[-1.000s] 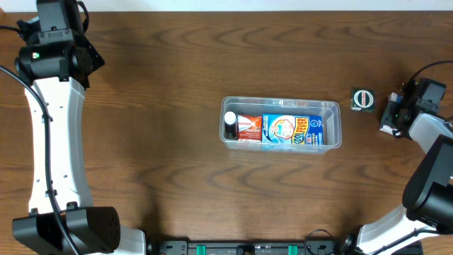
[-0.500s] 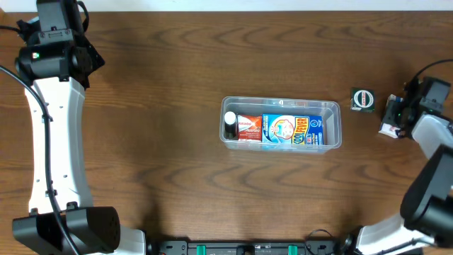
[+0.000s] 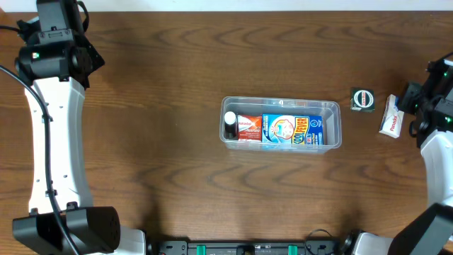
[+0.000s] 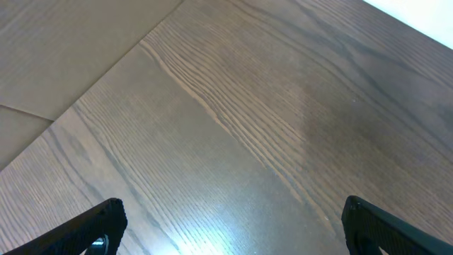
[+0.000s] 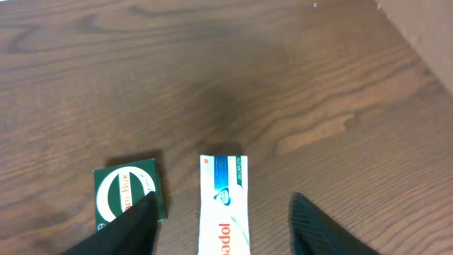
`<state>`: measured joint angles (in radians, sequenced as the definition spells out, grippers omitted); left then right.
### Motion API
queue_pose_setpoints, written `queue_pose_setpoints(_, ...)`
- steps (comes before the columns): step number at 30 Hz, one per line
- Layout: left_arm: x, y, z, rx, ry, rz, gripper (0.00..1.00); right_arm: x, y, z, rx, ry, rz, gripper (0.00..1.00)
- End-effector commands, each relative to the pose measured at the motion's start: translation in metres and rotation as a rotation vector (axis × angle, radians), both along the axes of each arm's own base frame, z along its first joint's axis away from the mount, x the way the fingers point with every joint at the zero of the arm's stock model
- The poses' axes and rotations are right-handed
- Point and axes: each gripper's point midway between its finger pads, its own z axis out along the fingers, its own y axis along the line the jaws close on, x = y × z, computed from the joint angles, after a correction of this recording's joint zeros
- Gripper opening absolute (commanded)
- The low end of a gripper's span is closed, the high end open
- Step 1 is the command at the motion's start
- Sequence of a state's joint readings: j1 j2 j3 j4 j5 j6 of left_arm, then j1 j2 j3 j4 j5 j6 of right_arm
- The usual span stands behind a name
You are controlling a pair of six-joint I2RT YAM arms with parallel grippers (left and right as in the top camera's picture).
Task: Pack container
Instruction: 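Lower the right gripper and grasp the white Panadol strip box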
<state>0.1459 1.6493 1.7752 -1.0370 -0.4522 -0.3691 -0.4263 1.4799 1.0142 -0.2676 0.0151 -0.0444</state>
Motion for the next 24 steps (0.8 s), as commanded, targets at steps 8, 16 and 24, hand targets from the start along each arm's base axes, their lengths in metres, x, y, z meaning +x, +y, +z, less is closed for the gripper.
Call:
queue_pose_setpoints(8, -0.003, 0.003, 0.010, 0.016, -0.022, 0.011, 0.98, 0.007, -0.021, -0.087, 0.065, 0.154, -0.033, 0.82)
queue_pose_setpoints(16, -0.003, 0.003, 0.010, 0.016, -0.022, 0.011, 0.98, 0.004, -0.028, -0.128, 0.098, 0.215, -0.049, 0.87)
queue_pose_setpoints(24, -0.003, 0.003, 0.010, 0.016, -0.022, 0.011, 0.98, 0.007, -0.019, -0.159, 0.163, 0.242, -0.016, 0.75)
